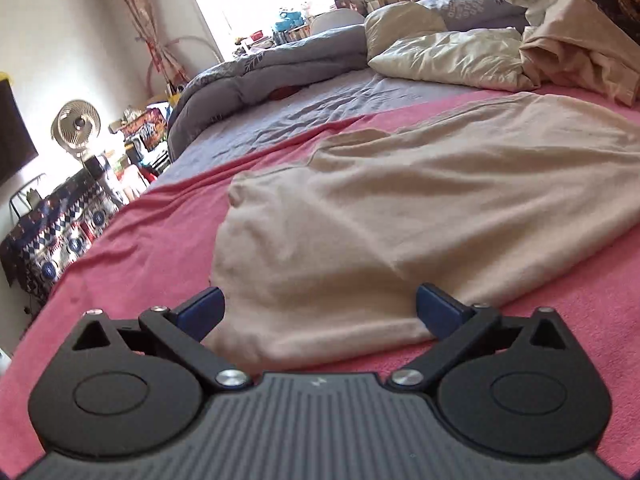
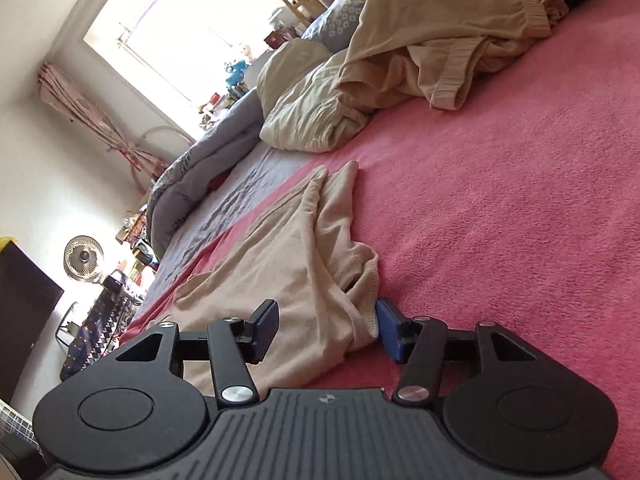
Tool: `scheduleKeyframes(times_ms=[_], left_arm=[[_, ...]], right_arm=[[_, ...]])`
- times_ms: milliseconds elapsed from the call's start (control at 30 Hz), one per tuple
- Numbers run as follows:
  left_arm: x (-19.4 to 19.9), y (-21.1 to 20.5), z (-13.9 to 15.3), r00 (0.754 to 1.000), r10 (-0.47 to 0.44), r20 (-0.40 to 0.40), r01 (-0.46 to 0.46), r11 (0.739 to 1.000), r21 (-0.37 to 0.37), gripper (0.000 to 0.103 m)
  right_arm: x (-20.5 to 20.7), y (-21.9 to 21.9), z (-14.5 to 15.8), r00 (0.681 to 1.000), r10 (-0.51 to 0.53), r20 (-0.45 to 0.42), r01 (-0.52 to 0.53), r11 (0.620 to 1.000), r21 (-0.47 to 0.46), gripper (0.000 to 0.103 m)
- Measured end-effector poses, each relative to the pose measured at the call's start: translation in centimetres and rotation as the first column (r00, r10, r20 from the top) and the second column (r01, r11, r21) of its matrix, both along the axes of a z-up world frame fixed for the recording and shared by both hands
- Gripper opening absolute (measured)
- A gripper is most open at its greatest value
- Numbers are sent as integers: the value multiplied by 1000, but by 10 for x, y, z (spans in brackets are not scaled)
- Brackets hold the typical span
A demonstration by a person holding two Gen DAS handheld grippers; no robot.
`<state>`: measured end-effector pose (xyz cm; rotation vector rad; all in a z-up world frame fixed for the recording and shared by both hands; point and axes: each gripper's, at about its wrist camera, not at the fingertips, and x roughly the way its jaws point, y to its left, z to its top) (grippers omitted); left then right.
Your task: Fold clothes
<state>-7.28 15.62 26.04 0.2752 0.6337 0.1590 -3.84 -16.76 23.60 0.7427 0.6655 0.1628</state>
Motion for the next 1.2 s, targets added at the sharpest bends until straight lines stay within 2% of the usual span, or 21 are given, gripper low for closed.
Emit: scheduleKeyframes(times_ms=[33,67,133,200,267,333,400,433,500,533,567,633,700,767,833,900,967,1033,1133,1200], left_arm=[[1,5,-1,1000,9,-16,-9,999,-33,103],[2,12,-2,1000,14,-25,-16,997,-73,103],[2,23,-3,999,19,-39,-25,989,-149,103],[3,29,-4,999,21,-48,-29,982,-187,103],[2,28,-4,999,21,-47,-29,983,-179,103],[1,27,-4,999,22,-44,-29,985,-172,103],[1,27,-5,999,22,-42,-29,984,-174,103],[1,28,-5,999,22,-43,-29,983,-180,103],[1,29,-5,999,22,-43,-30,982,-187,103],[1,29,-5,999,22,-43,-30,982,-187,103],[1,29,-5,999,22,-42,-30,982,-187,103],[1,29,-5,999,23,-41,-30,982,-188,103],[1,29,-5,999,23,-41,-30,981,-191,103],[1,29,-5,999,23,-41,-30,981,-194,103],[1,30,-5,999,22,-41,-30,979,-200,103],[1,31,-5,999,22,-43,-30,978,-205,103],[2,31,-5,999,22,-43,-30,978,-206,103],[2,30,-4,999,22,-43,-31,977,-210,103],[2,31,-3,999,22,-43,-31,975,-221,103],[2,30,-3,999,22,-43,-31,975,-220,103]], right_arm=[[3,2,1,1000,-3,-15,3,1000,-9,35],[3,1,-1,999,-4,-33,4,1000,8,11],[1,-7,-4,998,-15,-57,20,997,79,11],[-7,-17,0,998,-50,-26,53,994,98,11],[-13,-27,2,995,-101,-9,102,992,80,6],[-16,-42,-7,981,-185,-62,189,980,63,6],[-24,-58,-14,973,-213,-86,225,962,158,5],[-30,-57,-12,975,-209,-78,220,960,173,11],[-41,-47,-6,983,-178,-49,184,963,197,32],[-45,-39,-5,988,-152,-33,155,960,232,47],[-48,-30,-5,992,-128,-21,129,955,268,50],[-48,-11,-7,995,-92,-30,97,943,318,50],[-42,9,-10,995,-89,-34,95,945,313,50],[-31,24,-9,992,-128,-13,127,955,267,50],[-16,29,-11,984,-175,-12,172,947,271,47],[-3,26,-14,978,-204,-42,207,937,282,38],[1,16,-20,973,-215,-84,230,921,315,20],[-5,6,-25,969,-221,-111,246,913,325,9],[-29,0,-23,959,-268,-93,283,928,243,6],[-41,2,-19,954,-288,-83,300,930,214,10]])
